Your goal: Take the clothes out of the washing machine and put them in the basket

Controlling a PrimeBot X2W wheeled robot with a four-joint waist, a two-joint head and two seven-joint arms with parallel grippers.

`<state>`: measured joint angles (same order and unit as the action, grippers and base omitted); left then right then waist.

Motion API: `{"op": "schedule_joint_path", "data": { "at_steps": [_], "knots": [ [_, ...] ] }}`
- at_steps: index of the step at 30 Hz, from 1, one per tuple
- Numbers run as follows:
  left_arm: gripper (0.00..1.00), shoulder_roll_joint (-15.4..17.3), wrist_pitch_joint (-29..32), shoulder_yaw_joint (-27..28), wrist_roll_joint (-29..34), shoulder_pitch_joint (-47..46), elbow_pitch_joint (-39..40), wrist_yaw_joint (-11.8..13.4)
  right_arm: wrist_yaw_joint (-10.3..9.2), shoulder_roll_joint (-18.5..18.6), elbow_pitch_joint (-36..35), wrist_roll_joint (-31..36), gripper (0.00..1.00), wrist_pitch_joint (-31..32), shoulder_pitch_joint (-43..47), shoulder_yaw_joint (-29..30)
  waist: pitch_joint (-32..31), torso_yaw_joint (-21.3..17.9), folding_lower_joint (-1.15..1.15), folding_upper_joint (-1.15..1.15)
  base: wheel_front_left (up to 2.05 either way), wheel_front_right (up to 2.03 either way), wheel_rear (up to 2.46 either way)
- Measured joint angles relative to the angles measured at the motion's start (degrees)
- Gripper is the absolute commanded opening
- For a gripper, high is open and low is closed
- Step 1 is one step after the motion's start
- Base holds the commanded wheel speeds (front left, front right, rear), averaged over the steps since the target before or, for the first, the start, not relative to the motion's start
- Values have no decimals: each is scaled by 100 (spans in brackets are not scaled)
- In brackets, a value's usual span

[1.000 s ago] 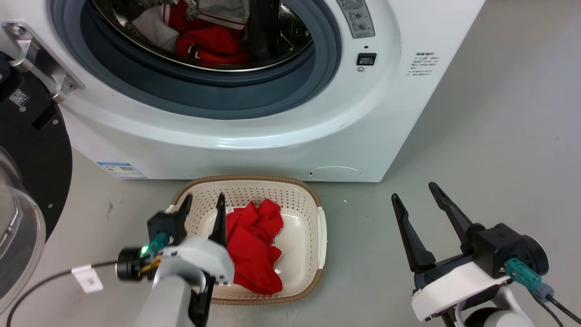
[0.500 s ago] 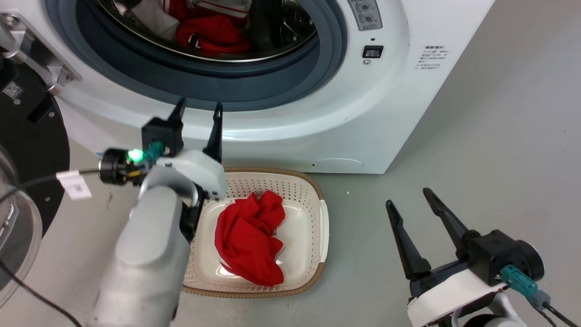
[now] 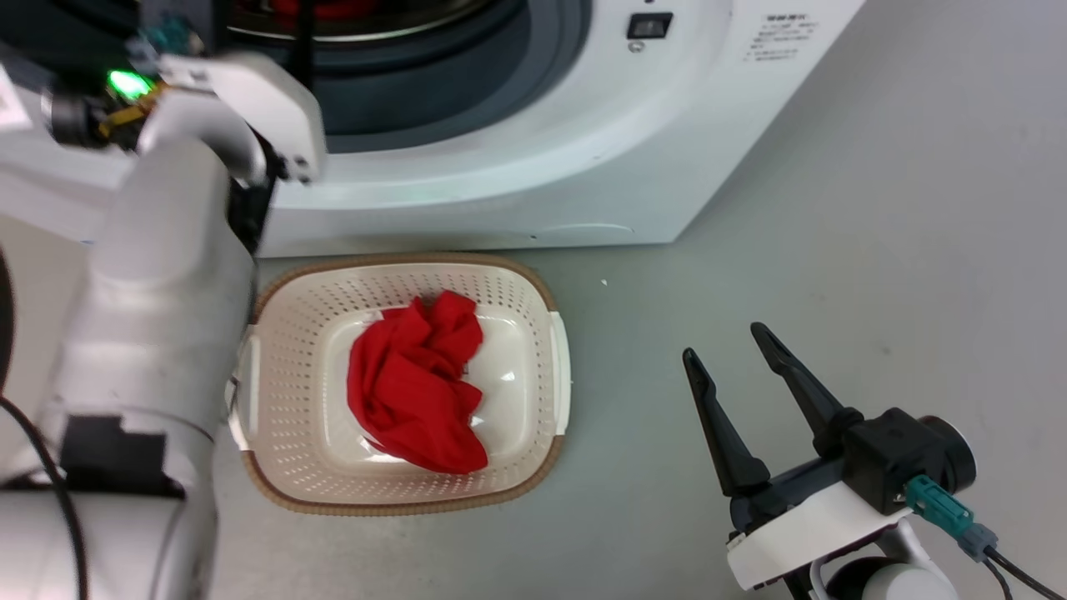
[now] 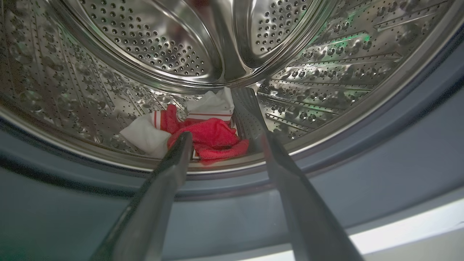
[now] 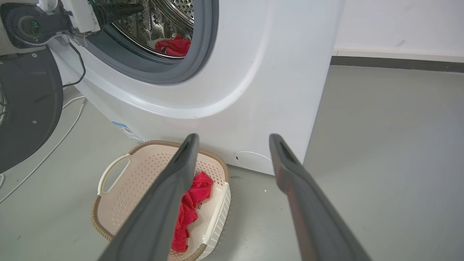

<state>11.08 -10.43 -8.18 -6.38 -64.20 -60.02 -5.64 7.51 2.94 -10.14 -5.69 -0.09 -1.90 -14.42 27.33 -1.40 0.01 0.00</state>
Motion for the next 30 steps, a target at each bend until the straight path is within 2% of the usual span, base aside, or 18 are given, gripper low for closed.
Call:
{"op": "schedule_joint_path", "data": {
  "at_steps": [13, 24, 30],
  "knots": [
    [100, 907, 1115, -500, 364, -1819, -847, -140, 0, 0, 137, -245, 100, -331, -268, -348, 745, -725, 0, 0, 0, 0, 0],
    [100, 1697, 2781, -1013, 635, -2645, -1207, -180, 0, 2, 421, -513, 100, -671, -289, -720, 1301, -1392, 0, 0, 0, 0, 0],
    [100, 1937, 3353, -1390, 657, -2853, -1240, -186, 0, 2, 547, -610, 100, -797, -291, -878, 1499, -1630, 0, 0, 0, 0, 0]
  ]
}}
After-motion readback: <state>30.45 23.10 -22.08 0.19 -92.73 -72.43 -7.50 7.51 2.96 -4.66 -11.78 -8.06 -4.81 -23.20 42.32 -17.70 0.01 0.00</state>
